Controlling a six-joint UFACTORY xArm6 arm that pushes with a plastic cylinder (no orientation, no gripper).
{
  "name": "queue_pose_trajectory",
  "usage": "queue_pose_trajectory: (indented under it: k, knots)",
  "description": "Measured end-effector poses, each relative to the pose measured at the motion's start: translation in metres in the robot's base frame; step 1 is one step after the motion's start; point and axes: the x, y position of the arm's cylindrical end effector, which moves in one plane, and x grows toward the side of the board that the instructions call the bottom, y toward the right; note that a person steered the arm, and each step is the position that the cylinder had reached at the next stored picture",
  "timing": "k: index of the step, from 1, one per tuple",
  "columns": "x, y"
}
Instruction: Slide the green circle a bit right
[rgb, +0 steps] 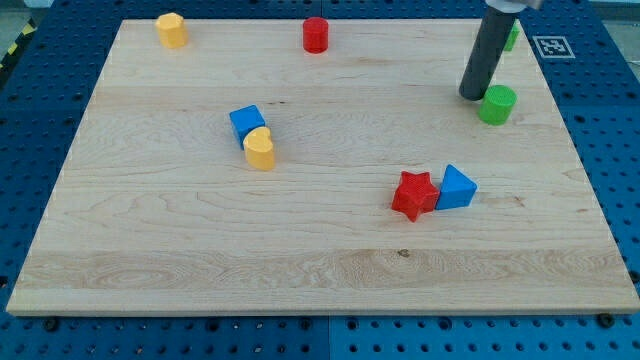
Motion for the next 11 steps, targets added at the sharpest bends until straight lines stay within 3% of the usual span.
queue_pose_trajectory:
  k: [5,7,11]
  knots:
    - [0.048,0.014]
    - [0.02,-0.021]
    - [0.023,0.041]
